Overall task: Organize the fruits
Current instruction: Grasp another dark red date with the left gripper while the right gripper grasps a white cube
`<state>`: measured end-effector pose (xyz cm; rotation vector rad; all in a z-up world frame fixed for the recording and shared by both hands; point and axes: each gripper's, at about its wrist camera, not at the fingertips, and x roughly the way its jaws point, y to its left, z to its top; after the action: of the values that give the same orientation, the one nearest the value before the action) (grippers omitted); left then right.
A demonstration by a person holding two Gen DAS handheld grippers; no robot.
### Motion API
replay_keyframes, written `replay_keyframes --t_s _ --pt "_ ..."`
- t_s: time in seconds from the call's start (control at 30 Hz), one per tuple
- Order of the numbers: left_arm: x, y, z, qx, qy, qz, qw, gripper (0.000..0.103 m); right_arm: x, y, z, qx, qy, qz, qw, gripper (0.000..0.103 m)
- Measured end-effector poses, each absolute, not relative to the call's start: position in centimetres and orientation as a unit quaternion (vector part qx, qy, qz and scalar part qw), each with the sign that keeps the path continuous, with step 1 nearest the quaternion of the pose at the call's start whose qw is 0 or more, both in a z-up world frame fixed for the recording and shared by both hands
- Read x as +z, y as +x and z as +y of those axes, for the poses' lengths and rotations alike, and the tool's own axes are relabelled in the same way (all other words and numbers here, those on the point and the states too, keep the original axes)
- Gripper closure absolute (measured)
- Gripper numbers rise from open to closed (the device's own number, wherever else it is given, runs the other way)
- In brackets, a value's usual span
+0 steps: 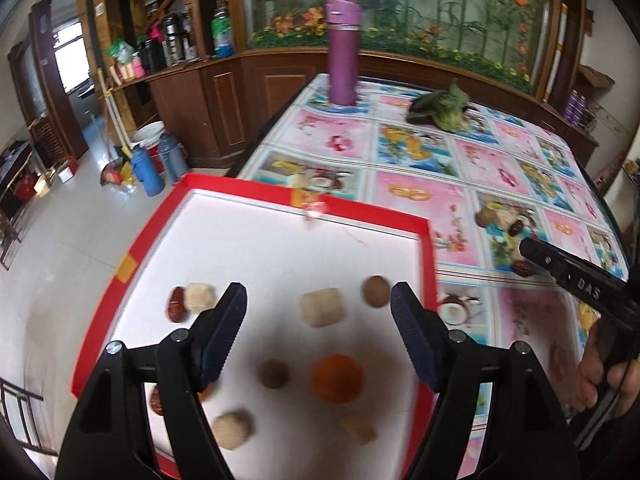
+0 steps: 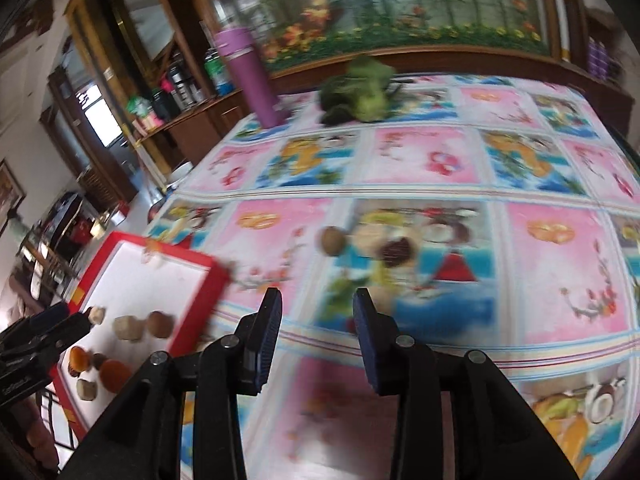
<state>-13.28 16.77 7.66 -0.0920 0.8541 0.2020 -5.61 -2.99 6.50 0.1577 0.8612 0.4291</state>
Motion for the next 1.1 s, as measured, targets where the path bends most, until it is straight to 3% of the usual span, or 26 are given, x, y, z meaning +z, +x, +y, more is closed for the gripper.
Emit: replay_keyframes --t_s 0.3,0.9,1.0,1.1 --pt "6.8 -9.8 8.7 0.002 -0.007 0.436 0.9 0.028 5.6 -3.4 -11.9 0.117 0.156 0.407 0.893 0.067" --pt "1.1 -3.0 0.3 -0.058 -0.015 0.474 0.878 0.029 5.7 -2.7 -13.3 0.116 0.183 0.422 0.881 0.066" --pt "1.1 -2.6 -0.1 -0.06 -0.005 0.465 0.883 0.041 5.5 -2.7 -13.0 0.119 0.179 0.428 0.878 0.066" --pt "1.2 -2.6 -0.1 -0.066 -0.001 0.46 0.885 0.063 5.5 -2.9 -12.3 0.127 0.166 0.429 0.879 0.066"
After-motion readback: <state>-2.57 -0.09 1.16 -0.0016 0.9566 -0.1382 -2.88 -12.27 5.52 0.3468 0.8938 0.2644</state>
